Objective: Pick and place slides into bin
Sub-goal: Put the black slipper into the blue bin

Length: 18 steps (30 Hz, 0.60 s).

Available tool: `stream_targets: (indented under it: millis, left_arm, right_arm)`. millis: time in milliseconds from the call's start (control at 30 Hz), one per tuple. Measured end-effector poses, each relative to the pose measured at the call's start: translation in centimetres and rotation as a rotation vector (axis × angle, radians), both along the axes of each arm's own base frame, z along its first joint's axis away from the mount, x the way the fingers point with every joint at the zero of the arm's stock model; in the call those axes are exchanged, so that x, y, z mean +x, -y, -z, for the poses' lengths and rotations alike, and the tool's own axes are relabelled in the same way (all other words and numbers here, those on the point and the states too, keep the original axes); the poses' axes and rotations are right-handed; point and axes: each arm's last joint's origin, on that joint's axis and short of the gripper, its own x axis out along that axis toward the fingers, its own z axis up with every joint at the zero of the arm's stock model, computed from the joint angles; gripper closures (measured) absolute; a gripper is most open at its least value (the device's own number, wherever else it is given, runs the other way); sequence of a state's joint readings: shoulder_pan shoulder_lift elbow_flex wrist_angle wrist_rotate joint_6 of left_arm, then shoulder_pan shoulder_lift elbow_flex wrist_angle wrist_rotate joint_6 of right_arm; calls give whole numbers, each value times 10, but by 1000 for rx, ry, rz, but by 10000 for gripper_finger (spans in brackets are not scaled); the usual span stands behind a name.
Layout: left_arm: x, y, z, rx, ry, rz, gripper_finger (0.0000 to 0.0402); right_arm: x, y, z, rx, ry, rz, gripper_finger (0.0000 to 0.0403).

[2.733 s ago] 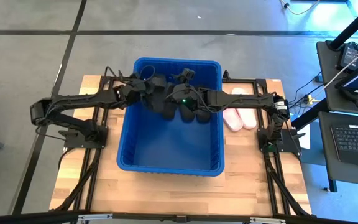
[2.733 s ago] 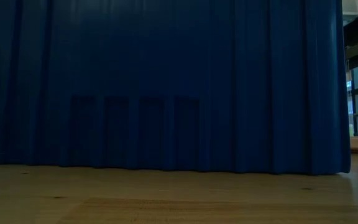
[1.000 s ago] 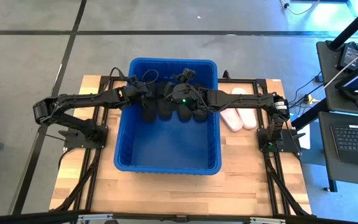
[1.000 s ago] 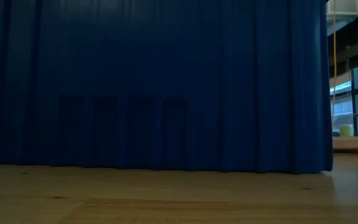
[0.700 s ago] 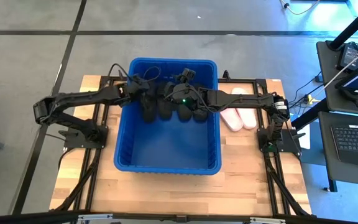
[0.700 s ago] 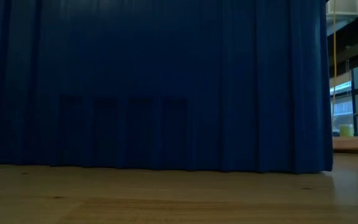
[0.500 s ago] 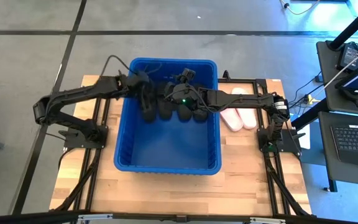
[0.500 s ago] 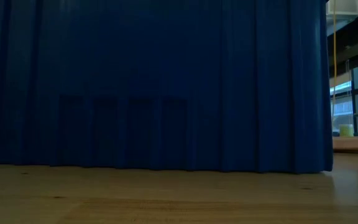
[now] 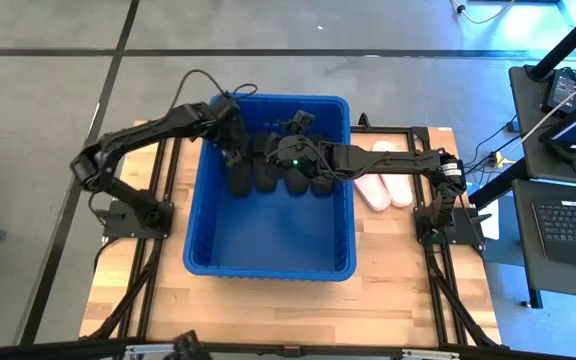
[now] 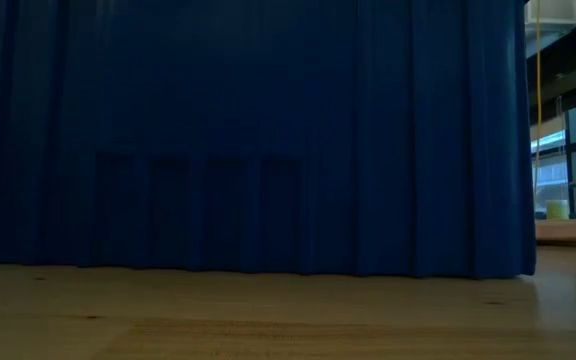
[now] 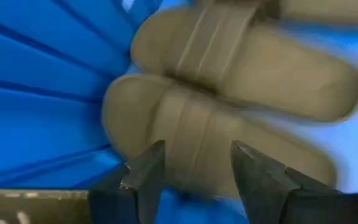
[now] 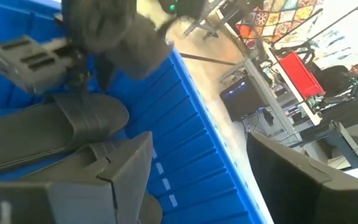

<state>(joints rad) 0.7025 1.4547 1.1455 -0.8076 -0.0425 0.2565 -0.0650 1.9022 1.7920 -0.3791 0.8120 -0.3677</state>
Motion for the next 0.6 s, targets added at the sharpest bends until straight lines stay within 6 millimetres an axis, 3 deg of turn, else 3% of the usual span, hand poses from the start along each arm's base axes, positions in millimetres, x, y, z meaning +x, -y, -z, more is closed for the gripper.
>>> stream_targets:
  millis: [167, 467, 600]
  left_arm:
    - [11, -7, 21, -11, -104, 78, 225]
    - [28, -5, 16, 34, -158, 254, 225]
    - [32, -11, 26, 26, -213, 277, 225]
  right_arm:
    - [0, 0, 1, 15, 4, 8, 141]
    - [-4, 3, 7, 71, 0, 47, 141]
    - [-5, 3, 9, 93, 7, 61, 141]
